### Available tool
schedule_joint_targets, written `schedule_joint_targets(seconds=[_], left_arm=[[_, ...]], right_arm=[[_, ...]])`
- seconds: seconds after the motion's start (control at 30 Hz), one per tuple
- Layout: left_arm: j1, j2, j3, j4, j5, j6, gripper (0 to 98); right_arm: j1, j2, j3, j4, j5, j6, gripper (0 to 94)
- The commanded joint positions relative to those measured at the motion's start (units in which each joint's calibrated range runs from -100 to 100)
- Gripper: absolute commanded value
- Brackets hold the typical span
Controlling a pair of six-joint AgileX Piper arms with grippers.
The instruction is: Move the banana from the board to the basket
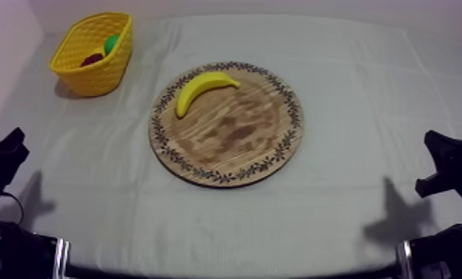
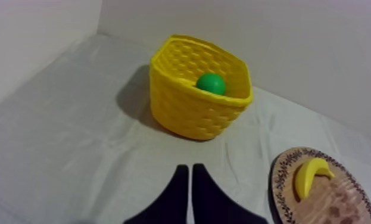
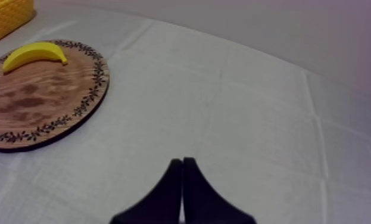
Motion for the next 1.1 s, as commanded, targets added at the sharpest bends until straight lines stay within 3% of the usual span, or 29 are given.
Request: schedule_joint_targets(seconds=[0.0,0.63,0.83,0.9,1.07], left_arm=[[0.0,0.0,-0.1,0.00,0.0,0.0,0.1],[-0.3,0.0,-0.1,-0.25,0.3,0.0,0.1],[-0.5,0.0,-0.1,-0.46,0.8,-4.1,0.1],[-0.7,0.0,-0.1,-0.97,0.7,-4.9,0.1],[-1.3,1.0,-1.2,-2.50,0.5,-3.2,0.0]], right_arm=[[0.0,0.0,0.0,0.0,0.1,0.0,0.3],[0.0,0.0,0.0,0.0,0.1,0.0,0.3],[0.0,0.0,0.0,0.0,0.1,0.0,0.3],[0.0,0.0,0.0,0.0,0.1,0.0,0.3],[0.0,0.0,0.0,0.0,0.1,0.0,0.3]])
